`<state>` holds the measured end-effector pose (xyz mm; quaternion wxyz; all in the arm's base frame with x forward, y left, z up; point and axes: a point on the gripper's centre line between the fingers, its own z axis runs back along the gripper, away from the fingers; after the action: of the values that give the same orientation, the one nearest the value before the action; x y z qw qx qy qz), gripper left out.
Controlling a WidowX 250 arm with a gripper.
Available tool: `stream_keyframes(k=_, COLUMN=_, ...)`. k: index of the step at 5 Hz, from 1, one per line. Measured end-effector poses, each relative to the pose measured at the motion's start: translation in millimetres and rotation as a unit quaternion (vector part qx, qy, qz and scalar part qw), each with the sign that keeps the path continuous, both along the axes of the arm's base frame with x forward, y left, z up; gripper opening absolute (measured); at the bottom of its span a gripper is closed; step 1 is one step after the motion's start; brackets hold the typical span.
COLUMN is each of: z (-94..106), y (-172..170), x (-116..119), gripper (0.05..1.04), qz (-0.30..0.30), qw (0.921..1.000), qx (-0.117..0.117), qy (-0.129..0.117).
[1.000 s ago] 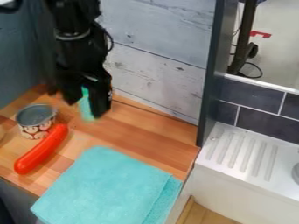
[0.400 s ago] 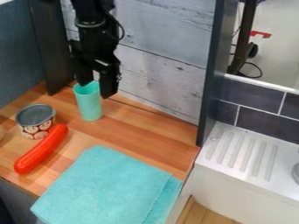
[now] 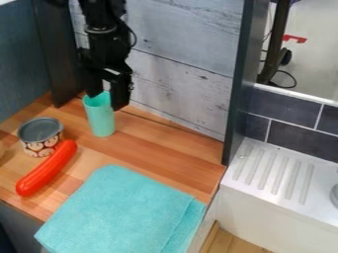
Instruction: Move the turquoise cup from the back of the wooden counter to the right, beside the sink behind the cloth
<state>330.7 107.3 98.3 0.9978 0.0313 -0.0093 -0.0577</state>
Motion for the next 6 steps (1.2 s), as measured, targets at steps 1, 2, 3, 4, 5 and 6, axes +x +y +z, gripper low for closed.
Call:
stream_keyframes(k=1, z=-10.7, y=8.8, x=1.5, gripper=1.001, qz=0.011, qw=0.9999, qx=0.001, qy=0.013)
stream_keyframes(k=2, z=-12.2, y=10.4, x=1.9, gripper=1.001, qz=0.018, qw=0.9997, qx=0.005, qy=0.013)
stream_keyframes(k=3, z=-16.6, y=11.6, x=6.0, gripper=1.0, qz=0.023, qw=0.9997, qx=0.006, qy=0.01)
stream_keyframes(k=4, z=-17.1, y=11.3, x=9.1, gripper=1.0, qz=0.026, qw=0.9996, qx=0.005, qy=0.0)
stream_keyframes(k=5, z=-23.3, y=11.0, x=14.0, gripper=1.001, qz=0.036, qw=0.9993, qx=-0.001, qy=-0.009)
stream_keyframes(k=6, z=-24.0, y=11.8, x=16.8, gripper=1.001, qz=0.046, qw=0.9988, qx=0.001, qy=-0.018)
